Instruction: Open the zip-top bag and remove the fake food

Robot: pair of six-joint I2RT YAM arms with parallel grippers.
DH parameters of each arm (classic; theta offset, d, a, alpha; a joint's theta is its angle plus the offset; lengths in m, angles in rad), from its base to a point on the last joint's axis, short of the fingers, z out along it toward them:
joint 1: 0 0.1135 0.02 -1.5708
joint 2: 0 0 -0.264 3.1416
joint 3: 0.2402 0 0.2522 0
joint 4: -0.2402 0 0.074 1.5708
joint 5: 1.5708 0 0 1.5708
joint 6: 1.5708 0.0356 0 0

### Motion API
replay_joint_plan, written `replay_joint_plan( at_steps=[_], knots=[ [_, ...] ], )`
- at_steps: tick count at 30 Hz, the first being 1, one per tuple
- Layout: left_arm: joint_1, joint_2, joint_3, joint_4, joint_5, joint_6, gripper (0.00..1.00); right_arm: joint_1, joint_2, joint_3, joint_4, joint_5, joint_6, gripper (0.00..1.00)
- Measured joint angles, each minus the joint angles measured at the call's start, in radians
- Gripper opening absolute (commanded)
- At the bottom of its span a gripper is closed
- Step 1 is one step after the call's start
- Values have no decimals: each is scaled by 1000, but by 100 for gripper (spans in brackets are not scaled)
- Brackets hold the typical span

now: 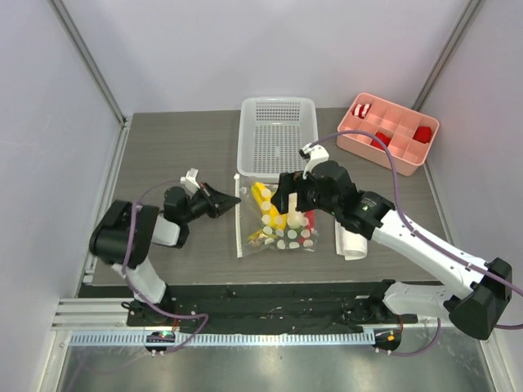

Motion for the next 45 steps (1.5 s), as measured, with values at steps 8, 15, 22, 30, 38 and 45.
replay_joint_plan(
  at_steps=[8,15,22,30,38,45],
  knots=[
    [-16,-549,104,-655,-97,333,0,1,1,0,1,8,-7,100],
    [-25,-653,241,-1078,-96,527,0,2,34,7,0,10,-68,100],
    [-87,-633,444,-1406,-100,705,0,-12,42,43,21,-84,-205,99],
    [-220,-548,689,-1635,-80,880,0,-117,41,50,91,-297,-335,96],
    [-227,-461,891,-1874,-13,1061,0,-247,48,64,164,-550,-438,91],
    [-227,-395,1047,-1993,53,1144,0,-303,89,79,228,-700,-504,87]
  ],
)
